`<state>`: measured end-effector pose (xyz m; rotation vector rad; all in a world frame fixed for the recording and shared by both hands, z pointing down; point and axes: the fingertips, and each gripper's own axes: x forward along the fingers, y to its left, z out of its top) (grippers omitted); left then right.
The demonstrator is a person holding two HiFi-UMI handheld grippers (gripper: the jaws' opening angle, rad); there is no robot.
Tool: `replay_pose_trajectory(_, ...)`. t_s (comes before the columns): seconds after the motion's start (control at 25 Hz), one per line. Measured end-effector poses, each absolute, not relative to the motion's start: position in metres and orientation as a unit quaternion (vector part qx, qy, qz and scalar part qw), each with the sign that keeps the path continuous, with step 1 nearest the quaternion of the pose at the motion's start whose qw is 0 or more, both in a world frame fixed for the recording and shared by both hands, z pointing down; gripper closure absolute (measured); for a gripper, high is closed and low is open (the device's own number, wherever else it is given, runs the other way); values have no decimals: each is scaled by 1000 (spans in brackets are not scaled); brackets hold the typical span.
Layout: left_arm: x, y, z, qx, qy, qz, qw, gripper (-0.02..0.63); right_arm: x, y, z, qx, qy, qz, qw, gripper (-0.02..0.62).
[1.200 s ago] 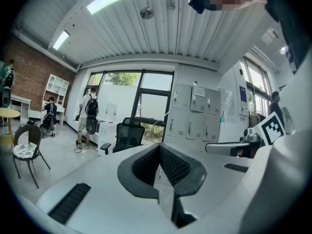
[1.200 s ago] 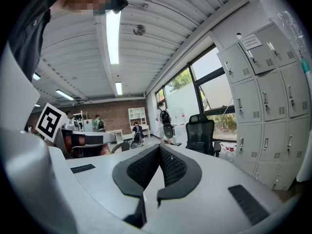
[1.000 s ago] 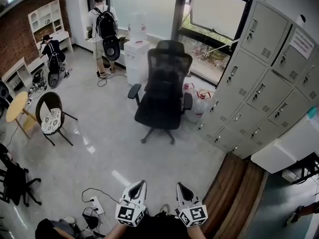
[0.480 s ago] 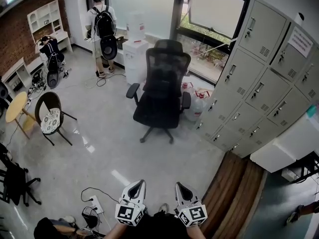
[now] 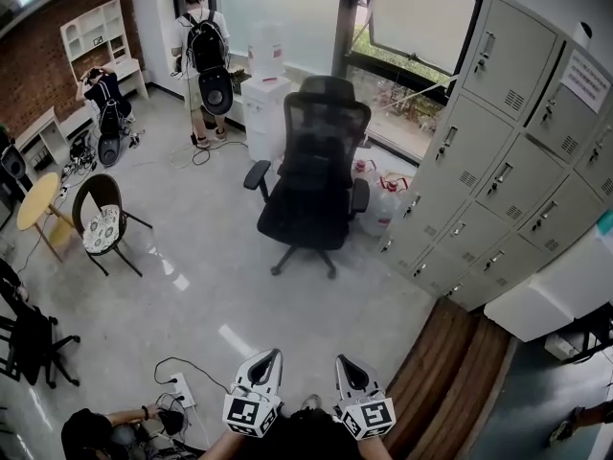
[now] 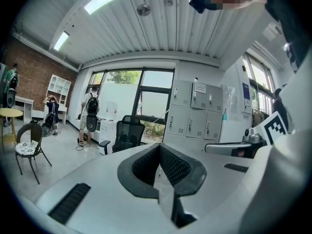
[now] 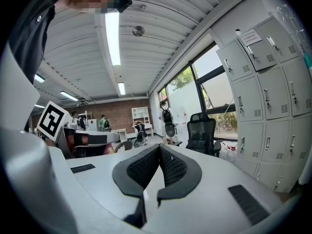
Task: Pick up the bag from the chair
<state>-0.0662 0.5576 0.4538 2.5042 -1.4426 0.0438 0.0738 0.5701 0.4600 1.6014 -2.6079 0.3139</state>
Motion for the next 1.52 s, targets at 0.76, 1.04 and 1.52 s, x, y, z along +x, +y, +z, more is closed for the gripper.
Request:
replay_pose_trajectory(0.76,-56,397,483,852,-497,7,164,606,85,417,495,512,-850,115,52,595)
replay_pose_trajectory(1.04,-79,266,468,867,-470,-10,166,606,61,296,479,531,-839,102,63,597)
replay_pose_trajectory(1.52,-91,122,488,850,-486,-10,204,606,61,149,487,543,-829,109,76,595)
